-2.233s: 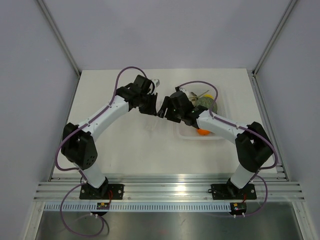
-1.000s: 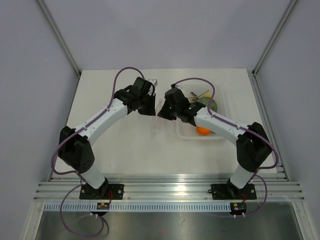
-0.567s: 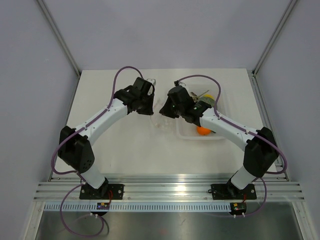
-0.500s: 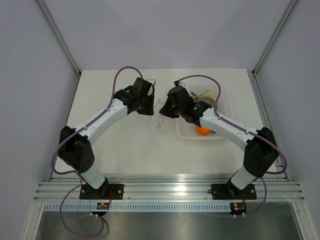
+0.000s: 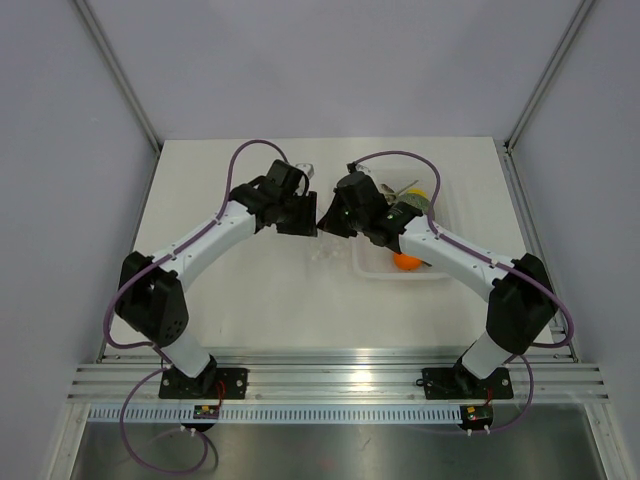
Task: Place the food in the zip-top bag and seal the zipper
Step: Open the zipper of the food storage bag at the center of the board.
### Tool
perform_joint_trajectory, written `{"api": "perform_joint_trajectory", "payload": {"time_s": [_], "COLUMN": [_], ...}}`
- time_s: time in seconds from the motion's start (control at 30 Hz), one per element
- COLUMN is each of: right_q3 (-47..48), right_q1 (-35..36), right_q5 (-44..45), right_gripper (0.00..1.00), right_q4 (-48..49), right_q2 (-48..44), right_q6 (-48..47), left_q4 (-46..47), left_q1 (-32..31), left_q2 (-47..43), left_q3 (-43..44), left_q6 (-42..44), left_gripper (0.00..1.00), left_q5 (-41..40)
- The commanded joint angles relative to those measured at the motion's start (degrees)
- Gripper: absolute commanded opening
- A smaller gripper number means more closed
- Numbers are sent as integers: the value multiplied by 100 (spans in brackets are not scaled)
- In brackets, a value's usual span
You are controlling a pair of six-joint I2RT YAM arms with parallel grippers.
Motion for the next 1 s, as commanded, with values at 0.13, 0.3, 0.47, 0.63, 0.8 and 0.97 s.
{"api": "perform_joint_trajectory", "payload": {"time_s": [0.13, 0.3, 0.47, 0.63, 0.8, 0.97], "right_q3": [-5, -5, 4, 30, 30, 13], "right_q1": [68, 50, 59, 59, 68, 59], "right_q5": [40, 67, 23, -65, -100, -161], "right_gripper": [0, 0, 0, 0, 0, 0], "right_q4": [180, 179, 232, 303, 294, 311], "right_q2": [59, 103, 164, 217, 165, 121], "right_q6": [140, 184, 210, 228, 219, 219], "left_q4": [500, 844, 958, 1081, 1151, 1318], "left_q1": [-23, -23, -23, -23, -23, -23], "left_q2": [-529, -1030, -1390, -1303, -1083, -908], "left_q3": [-412, -800, -1081, -1152, -1152, -1135], "left_q6": [-395, -764, -940, -967, -940, -984], "left_gripper": [49, 58, 66, 58, 49, 45], "left_q5": [136, -136, -374, -330, -374, -392]}}
